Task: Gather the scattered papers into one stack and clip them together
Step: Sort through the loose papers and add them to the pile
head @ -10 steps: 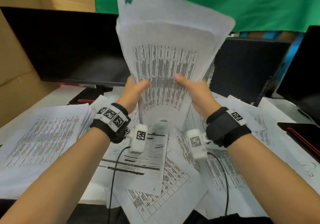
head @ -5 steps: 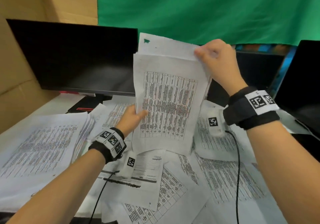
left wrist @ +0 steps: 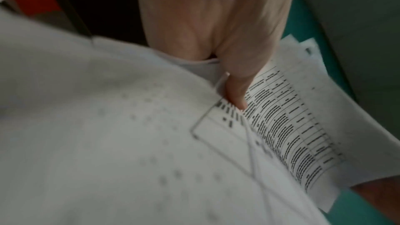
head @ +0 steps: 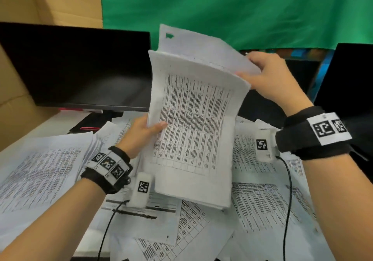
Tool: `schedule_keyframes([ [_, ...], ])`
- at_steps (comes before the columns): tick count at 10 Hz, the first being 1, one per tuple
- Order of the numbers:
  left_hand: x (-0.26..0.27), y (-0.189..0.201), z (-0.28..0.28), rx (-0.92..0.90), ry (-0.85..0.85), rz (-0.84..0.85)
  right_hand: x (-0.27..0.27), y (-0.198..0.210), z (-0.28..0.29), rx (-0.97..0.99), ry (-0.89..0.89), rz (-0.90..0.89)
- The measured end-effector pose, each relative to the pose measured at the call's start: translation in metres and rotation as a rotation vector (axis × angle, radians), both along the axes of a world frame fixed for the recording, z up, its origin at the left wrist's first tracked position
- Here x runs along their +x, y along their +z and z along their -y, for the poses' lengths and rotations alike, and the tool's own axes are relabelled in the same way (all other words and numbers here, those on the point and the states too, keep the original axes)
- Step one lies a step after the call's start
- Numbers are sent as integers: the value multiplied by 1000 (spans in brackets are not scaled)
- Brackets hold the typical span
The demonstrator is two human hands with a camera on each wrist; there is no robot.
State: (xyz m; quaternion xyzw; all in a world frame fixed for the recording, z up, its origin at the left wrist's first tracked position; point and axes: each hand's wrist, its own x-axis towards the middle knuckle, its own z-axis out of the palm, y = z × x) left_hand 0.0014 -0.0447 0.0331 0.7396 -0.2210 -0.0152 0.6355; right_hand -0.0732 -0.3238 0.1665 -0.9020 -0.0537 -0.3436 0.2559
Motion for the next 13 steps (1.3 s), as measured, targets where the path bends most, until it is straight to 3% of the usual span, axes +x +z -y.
schedule_keyframes([
  [1, -1, -7, 5, -80, -7, -96, 5, -17, -1, 24, 2, -100],
  [2, 2, -20, 5, -145, 4, -203, 11, -39, 1, -4, -10, -398],
  [3, 5, -46, 3, -54, 15, -339, 21, -80, 0, -142, 81, -804],
  [4, 8, -76, 2, 90, 58, -500, 29, -116, -4, 18, 9, -658],
  [5, 15, -100, -1, 84, 50, -553, 46, -120, 14, 319, -338, -277],
  [6, 11, -113, -2, 220, 122, -575, 55, -105, 45, 647, -475, -78],
  [7, 14, -122, -2, 329, 177, -552, 70, -107, 63, 1045, -313, -86],
  [8, 14, -126, -1, 284, 172, -562, 80, -126, 72, 1240, -243, -215],
  [9, 15, -128, -2, 271, 165, -563, 75, -150, 91, 1375, -144, -540],
  [10, 18, -130, -6, 294, 154, -546, 68, -167, 90, 1077, 34, -813],
  [11, 20, -133, -6, 285, 143, -533, 62, -171, 69, 536, 10, -1054],
  [12, 14, -127, -3, 316, 161, -510, 66, -179, 54, 15, -182, -1071],
  [13, 13, -126, -1, 348, 190, -505, 76, -193, 39, -9, -321, -907],
])
